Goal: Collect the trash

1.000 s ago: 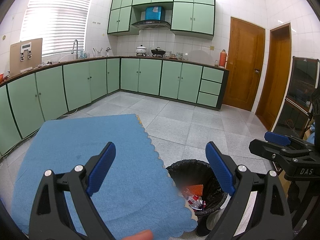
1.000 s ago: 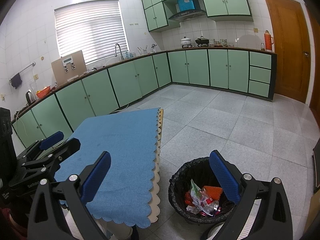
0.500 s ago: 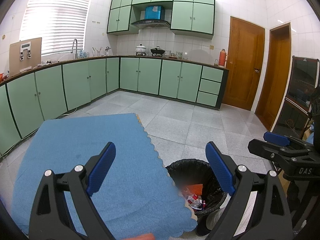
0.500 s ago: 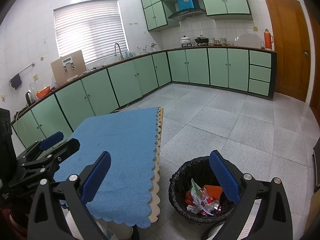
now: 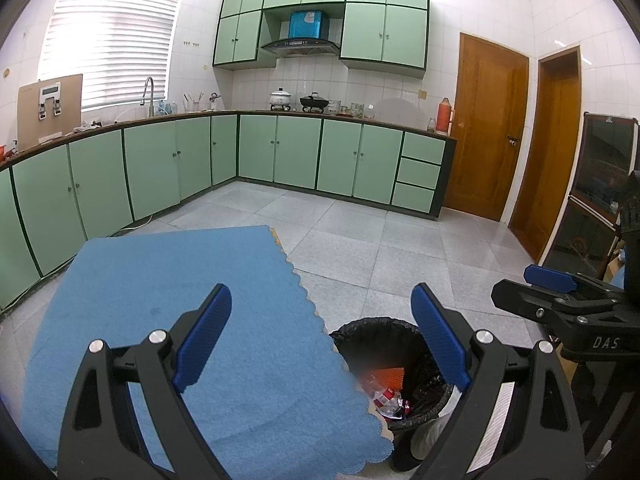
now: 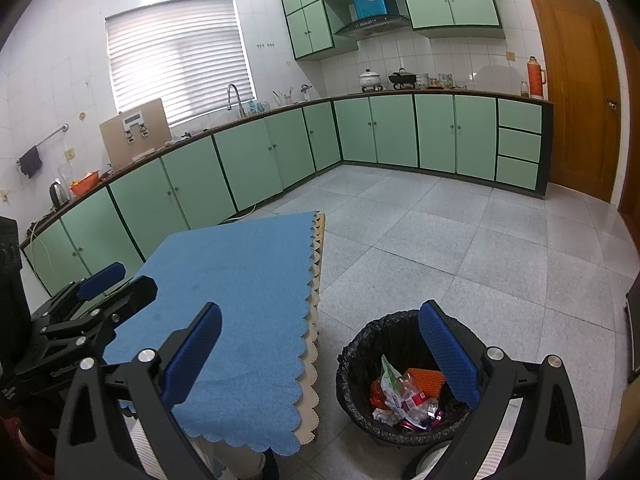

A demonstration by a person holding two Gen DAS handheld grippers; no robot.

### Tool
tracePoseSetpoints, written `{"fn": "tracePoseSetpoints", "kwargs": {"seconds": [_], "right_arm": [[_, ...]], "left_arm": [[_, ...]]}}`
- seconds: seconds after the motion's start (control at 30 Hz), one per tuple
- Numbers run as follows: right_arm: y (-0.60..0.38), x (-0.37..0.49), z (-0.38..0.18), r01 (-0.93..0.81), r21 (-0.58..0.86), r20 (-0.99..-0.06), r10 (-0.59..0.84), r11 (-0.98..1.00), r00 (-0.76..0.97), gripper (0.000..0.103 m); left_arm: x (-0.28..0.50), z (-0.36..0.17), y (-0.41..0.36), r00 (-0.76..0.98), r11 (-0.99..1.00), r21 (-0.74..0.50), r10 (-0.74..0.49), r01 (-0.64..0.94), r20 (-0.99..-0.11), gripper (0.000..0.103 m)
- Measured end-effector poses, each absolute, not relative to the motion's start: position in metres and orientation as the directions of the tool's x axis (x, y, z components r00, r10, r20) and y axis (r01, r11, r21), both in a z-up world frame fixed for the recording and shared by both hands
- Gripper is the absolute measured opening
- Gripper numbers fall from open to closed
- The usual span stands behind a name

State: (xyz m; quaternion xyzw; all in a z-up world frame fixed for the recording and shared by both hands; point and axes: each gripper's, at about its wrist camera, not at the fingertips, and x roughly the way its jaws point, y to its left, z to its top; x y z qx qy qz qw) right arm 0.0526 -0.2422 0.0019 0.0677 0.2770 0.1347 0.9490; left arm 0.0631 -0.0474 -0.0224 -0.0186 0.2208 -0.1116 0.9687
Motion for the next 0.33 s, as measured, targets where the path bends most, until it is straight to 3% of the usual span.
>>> {"fn": "tracePoseSetpoints", "kwargs": {"seconds": [0.33], "right_arm": [[-0.2427,0.0533,0.0010,-0.217,0.204,-0.509,0.293,0.955,0.810,0.097]], "left_arm": [[0.0635,-0.0238,-0.0473,0.875,0.975,-0.087,-0.223,0.206,-0.430,0.088]]}}
